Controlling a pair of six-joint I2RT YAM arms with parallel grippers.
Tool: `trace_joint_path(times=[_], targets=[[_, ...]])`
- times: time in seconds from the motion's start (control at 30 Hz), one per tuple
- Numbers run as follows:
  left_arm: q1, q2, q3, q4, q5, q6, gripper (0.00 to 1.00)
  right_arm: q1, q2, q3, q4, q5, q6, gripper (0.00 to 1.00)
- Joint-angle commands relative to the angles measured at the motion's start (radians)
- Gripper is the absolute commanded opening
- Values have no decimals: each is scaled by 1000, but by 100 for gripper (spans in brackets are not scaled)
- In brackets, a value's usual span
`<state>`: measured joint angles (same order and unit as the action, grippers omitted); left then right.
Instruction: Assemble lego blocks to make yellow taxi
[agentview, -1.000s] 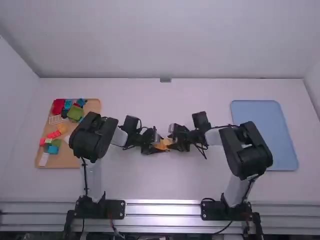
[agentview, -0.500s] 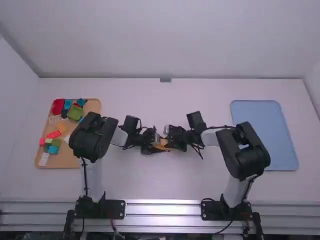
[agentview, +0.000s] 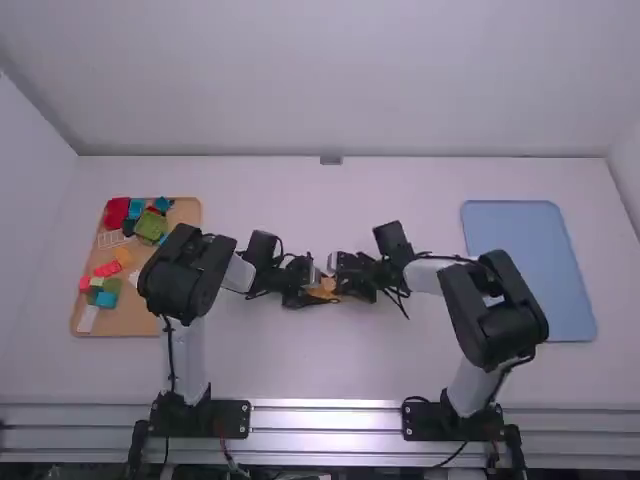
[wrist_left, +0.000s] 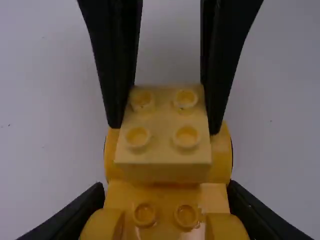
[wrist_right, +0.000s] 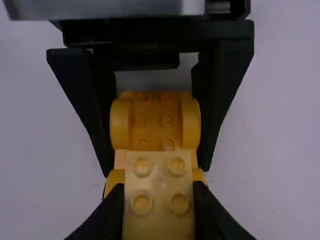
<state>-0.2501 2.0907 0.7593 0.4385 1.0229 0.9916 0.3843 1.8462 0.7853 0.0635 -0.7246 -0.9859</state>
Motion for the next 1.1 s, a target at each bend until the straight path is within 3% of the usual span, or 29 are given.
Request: trace_joint_path(times=[0.0,0.13,0.2,0.23,0.3,0.57,0.67,0.7,0.77,0.8,1.07], targets=[[-5,26,-16,-20,-45,-19,40,2,-21,-1,-10,46,-14,24],[-5,26,-18,-19,-44,-19,40,2,-21,-1,-21,47,-13,25],[-5,26,-18,-20,-44,-19,40,2,-21,-1,-21,50,-14,33],[-5,26,-18,-22,-45,-19,40,2,-21,-1,-19,48,-14,45],[-5,26,-18,-21,-44,-19,40,2,-21,2,-11,34,-9,56],[-5,26,-18,-23,-45,-19,40,-14,-51,2,92,-119,48,58],[-5,26,-18,-21,-45,-19,40,-36,-88,1,55,-163,38,44],[-5,26,-18,-19,-45,-19,40,-45,-101,1,37,-166,39,25],[-5,26,-18,-18,-45,-19,40,-50,-101,1,30,-157,39,5],[-4,26,-18,-18,-45,-19,39,-52,-98,0,22,-144,39,0],[-4,26,-17,-20,-45,-19,37,-21,-43,1,-45,-7,58,0]])
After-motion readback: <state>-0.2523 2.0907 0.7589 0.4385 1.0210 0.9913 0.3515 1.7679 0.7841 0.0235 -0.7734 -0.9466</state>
